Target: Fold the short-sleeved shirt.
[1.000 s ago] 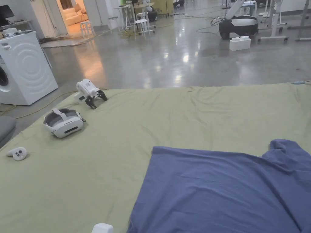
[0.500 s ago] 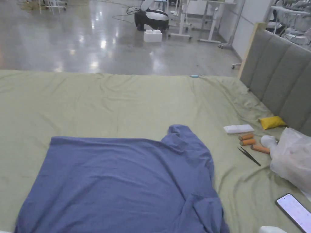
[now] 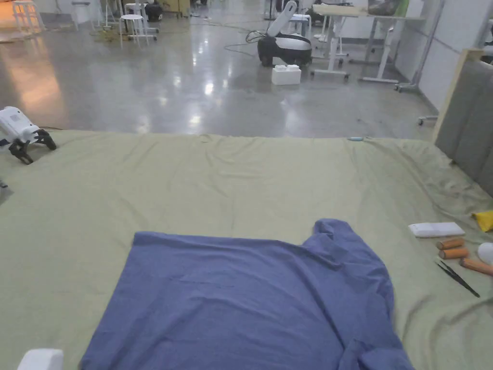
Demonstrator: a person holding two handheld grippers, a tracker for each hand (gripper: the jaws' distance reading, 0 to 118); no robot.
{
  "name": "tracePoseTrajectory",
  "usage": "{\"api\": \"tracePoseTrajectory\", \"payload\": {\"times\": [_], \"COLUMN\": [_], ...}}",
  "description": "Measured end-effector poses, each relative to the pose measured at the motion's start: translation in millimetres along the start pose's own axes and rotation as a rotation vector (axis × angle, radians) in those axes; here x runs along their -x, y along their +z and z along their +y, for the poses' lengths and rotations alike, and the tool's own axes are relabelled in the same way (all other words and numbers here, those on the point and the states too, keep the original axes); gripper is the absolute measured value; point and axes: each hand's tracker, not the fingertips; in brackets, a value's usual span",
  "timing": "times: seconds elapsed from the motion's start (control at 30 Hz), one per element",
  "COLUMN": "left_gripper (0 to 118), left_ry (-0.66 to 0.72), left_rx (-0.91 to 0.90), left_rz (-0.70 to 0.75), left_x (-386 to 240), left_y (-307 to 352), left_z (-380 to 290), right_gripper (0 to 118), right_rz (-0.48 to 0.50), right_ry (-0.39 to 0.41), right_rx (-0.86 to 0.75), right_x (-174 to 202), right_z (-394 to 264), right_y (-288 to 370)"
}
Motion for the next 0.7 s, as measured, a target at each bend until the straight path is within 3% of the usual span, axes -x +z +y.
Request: {"api": "tracePoseTrajectory", "payload": {"times": [0.03, 0.17, 0.27, 0.43, 0.47, 0.53, 0.57, 0.63, 0.7], "left_gripper": [2, 2, 3, 4, 16, 21, 36, 96, 99], "left_ry": [0.011, -0.040, 0.030, 0.074, 0.076, 0.112, 0.135, 0.136, 0.093], "left_rx": [-0.041, -0.079, -0.084, -0.044, -0.038, -0.051, -0.054, -0.090, -0.220], "left_rz": [-0.004, 0.052, 0.034, 0.070, 0.074, 0.098, 0.118, 0.119, 0.097], "left_x": [-1, 5, 17, 20, 21, 18, 19, 15, 7], "left_y": [3, -22, -59, -134, -145, -164, -167, -155, -128], "left_z": [18, 86, 135, 186, 190, 192, 190, 188, 187], "right_gripper": [3, 3, 3, 4, 8, 11, 23, 77, 75], "right_rz": [0.018, -0.016, -0.016, -0.045, -0.056, -0.083, -0.091, -0.115, -0.087], "right_ry": [-0.028, -0.014, -0.087, -0.111, -0.111, -0.094, -0.084, -0.056, -0.045], "right_rx": [-0.015, -0.046, -0.040, 0.005, 0.022, 0.033, 0.042, 0.085, 0.012], "right_x": [-1, -9, -16, -6, -5, -3, -11, -15, -18], "right_z": [17, 78, 120, 163, 166, 164, 163, 160, 158], "right_y": [-2, -48, -93, -163, -174, -189, -200, -200, -178]}}
